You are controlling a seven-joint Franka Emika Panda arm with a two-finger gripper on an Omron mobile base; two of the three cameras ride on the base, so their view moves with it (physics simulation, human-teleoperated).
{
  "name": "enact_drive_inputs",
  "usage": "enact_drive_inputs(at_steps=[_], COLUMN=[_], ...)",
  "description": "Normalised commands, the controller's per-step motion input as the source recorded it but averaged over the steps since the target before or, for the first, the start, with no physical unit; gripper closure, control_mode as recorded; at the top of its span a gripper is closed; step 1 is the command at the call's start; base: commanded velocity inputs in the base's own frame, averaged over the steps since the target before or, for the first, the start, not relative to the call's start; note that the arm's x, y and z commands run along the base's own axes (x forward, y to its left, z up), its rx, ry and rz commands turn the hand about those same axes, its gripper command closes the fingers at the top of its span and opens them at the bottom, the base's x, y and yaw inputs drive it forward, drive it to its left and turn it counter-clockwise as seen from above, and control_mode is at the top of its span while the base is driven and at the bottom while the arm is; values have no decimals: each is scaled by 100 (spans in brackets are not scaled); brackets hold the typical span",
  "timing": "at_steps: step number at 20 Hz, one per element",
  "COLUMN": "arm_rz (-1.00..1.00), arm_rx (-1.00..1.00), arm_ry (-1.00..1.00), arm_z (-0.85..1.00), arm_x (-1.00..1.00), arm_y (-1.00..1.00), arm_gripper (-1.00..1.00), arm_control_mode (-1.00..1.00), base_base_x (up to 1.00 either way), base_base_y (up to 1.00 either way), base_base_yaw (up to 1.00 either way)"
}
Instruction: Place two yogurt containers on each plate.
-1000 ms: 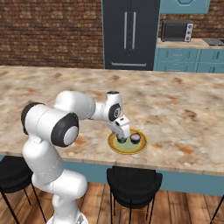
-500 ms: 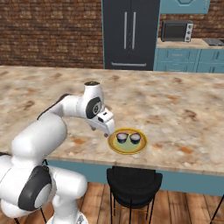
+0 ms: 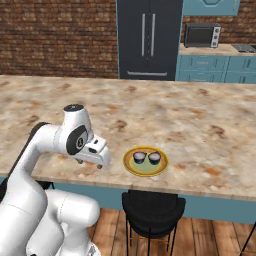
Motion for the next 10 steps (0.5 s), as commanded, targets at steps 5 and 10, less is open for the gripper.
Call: enact_drive_inputs(at_steps=[5, 10], arm_rz=[0, 0], arm_rx=[0, 0], arm_ry=[0, -1], arm_z=[0, 0], arm_x=[0, -9], arm_y=[0, -1], arm_gripper=[-100, -100], arm_control_mode=[-100, -100], base_base_x=[0, 0], base_base_y=[0, 0], base_base_yaw=[0, 0])
